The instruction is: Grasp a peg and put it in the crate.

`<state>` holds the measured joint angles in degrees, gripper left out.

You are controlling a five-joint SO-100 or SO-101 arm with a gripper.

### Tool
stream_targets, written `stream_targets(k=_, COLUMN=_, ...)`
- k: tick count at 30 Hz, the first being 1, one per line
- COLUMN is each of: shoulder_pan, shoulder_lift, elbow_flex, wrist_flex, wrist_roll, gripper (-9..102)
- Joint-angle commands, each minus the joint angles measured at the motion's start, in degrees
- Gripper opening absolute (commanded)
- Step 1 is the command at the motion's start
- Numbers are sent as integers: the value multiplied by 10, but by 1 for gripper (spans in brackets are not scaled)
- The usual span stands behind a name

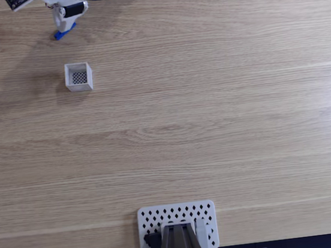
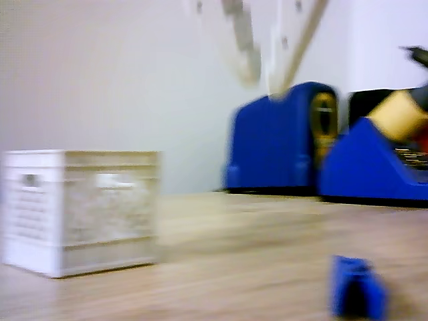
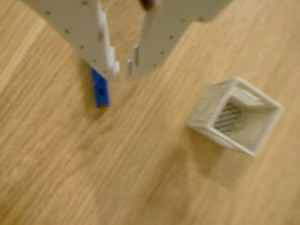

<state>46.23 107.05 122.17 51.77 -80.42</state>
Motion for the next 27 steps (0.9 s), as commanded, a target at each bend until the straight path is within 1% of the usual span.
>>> stream_targets(k=1, shoulder_pan=31, shoulder_lift=4, elbow_flex=-58, wrist_flex=-8, wrist_roll=-52, gripper=0)
stream_targets(k=3, shoulder_pan=36, shoulder_lift=2, elbow_flex=-55, wrist_flex=-9, wrist_roll=-71, gripper=0)
stream_targets(k=9, shoulder_pan=45, shoulder_lift=4, elbow_flex=-36, wrist_flex=-16, wrist_roll=-85, gripper=0)
stream_targets(k=11, shoulder_pan=40, shoulder_lift=7, elbow_flex=-6, wrist_flex=-41, wrist_roll=-86, gripper=1)
stream_targets(k=15, shoulder_pan=37, shoulder_lift=25, elbow_flex=55, wrist_flex=-124, wrist_roll=-85, gripper=2)
stream_targets(k=21, shoulder_pan=37, shoulder_lift=41, elbow_flex=139, wrist_flex=-226, wrist_roll=-87, gripper=13)
stream_targets(k=24, shoulder_pan=38, shoulder_lift=41, elbow_flex=156, wrist_flex=-250, wrist_roll=-87, gripper=16)
stream_targets(k=27, shoulder_pan=40, shoulder_lift=41, elbow_flex=162, wrist_flex=-253, wrist_roll=-87, gripper=15)
